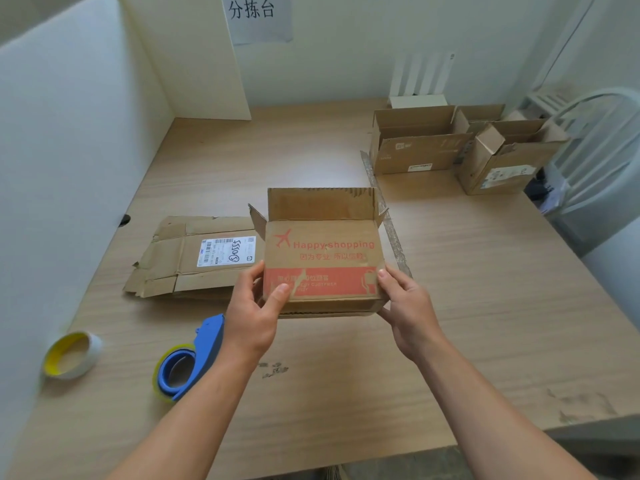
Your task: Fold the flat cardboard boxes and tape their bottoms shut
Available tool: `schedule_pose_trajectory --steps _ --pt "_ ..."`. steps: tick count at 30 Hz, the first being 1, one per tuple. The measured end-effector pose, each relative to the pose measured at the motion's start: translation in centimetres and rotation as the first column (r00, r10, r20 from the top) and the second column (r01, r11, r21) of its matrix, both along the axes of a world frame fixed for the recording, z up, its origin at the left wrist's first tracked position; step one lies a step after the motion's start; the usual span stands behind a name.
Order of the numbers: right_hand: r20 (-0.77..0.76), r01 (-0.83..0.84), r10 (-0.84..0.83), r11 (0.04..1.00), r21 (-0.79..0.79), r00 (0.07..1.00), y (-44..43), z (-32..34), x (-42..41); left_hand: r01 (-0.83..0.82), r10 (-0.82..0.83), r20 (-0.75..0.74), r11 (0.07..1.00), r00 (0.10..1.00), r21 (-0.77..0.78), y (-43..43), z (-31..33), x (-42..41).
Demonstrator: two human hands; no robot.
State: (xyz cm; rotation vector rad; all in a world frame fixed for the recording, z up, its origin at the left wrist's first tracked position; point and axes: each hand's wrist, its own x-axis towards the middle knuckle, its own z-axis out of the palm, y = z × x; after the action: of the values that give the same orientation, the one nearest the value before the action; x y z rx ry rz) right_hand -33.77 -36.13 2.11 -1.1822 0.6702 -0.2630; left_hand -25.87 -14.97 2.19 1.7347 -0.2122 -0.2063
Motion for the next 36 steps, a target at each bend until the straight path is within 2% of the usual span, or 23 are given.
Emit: schedule_pose_trajectory --steps 6,10,14,16,20,23,28,32,36 --pt "-0.05 -0.045 0.04 0.994 -0.097 0.998 -0.4 -0.3 0.6 0.117 -0.118 0.035 0.992 0.992 0.038 0.3 0.2 0.5" --pt "-0.097 -0.068 0.06 0.994 -0.084 0.994 -1.4 -0.2 0.6 0.208 -0.21 0.021 0.976 0.978 0.065 0.4 0.6 0.8" --pt "-0.101 -0.122 0.115 0.99 -0.07 0.988 -2.0 -0.3 0.3 0.161 -0.16 -0.02 0.986 0.987 0.032 0.4 0.3 0.9" --pt "-0.086 -0.124 0.116 0.988 -0.088 0.989 -2.0 -0.6 0.2 0.115 -0.112 -0.047 0.991 0.993 0.068 0.3 -0.1 1.0" --pt "-0.075 -0.148 0.138 0.98 -0.134 0.988 -2.0 -0.9 -0.1 0.155 -0.152 -0.03 0.977 0.988 0.147 0.1 -0.6 0.8" --pt "-0.083 -0.181 0.172 0.977 -0.11 0.982 -2.0 -1.4 -0.6 0.148 -0.144 -0.04 0.98 0.989 0.13 0.0 -0.7 0.2" --pt "-0.01 -0.046 0.047 0.996 0.078 0.999 -2.2 -1.4 -1.0 0.154 -0.159 -0.196 0.987 0.968 -0.04 1.0 -1.4 0.0" --pt "-0.012 0.057 -0.056 0.987 0.148 0.998 -2.4 -2.3 -1.2 0.194 -0.191 -0.257 0.981 0.947 -0.014 1.1 -1.7 -0.2" --pt "-0.036 0.032 -0.029 0.996 0.086 0.999 -2.4 -3.4 -1.8 0.27 -0.25 -0.266 0.962 0.931 0.044 1.5 -2.2 -0.5"
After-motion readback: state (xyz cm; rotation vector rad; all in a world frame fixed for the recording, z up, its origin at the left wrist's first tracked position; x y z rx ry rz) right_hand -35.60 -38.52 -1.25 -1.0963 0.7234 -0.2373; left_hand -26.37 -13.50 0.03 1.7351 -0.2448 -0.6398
